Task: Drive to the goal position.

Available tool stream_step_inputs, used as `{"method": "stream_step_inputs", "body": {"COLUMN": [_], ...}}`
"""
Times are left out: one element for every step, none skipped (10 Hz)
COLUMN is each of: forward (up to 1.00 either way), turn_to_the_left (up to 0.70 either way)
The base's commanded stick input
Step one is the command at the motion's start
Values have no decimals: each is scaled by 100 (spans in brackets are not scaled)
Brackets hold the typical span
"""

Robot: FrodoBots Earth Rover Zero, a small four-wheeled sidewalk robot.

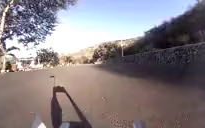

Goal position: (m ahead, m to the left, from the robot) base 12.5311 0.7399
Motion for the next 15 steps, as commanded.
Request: {"method": "stream_step_inputs", "body": {"forward": [50, 50, 50, 50, 50, 50, 50, 50, 50, 50, 50, 50, 50, 50, 50], "turn_to_the_left": [0, 0, 0, 0, 0, 0, 0, 0, 0, 0, 0, 0, 0, 0, 0]}}
